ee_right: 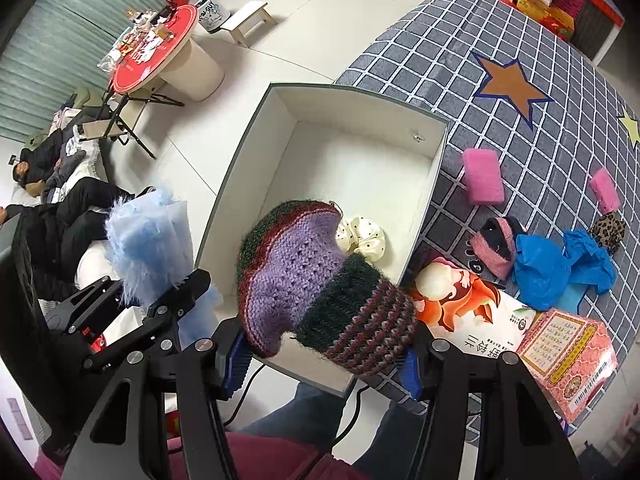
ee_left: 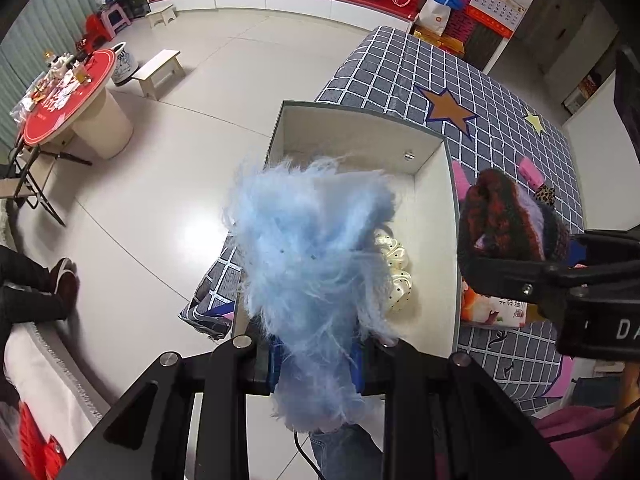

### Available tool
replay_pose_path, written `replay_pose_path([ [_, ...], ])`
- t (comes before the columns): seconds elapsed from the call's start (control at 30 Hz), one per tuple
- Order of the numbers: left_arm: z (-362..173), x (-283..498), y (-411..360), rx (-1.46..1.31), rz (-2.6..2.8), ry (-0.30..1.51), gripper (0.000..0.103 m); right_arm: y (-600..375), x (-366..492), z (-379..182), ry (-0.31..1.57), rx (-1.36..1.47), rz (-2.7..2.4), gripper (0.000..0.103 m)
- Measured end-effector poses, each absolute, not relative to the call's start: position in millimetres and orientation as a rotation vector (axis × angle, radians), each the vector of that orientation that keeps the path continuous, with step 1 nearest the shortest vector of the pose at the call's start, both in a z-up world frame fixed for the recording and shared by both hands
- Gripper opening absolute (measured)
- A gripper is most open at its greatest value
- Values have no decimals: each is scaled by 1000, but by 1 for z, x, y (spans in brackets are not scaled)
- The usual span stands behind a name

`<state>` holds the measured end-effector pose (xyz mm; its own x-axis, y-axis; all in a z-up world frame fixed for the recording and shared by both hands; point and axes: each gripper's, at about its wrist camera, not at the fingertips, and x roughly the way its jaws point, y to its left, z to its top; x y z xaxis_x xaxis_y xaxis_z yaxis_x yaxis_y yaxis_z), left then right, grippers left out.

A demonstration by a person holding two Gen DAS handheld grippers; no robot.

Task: Organize soft objects
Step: 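Carry the knit cap and fluffy item in both tools over the white box, then open both tools to drop the knit cap and fluffy item into the box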

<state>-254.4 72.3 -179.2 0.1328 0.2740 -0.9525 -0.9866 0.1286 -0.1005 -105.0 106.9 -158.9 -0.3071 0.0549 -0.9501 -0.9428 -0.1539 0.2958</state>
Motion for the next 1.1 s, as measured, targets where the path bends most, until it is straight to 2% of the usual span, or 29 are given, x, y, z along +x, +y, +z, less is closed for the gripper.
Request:
replay_pose_path([
  [1.1,-204,-254,79,-1006,1128,1035,29,131,-126,-175,1323,-1129,1588,61],
])
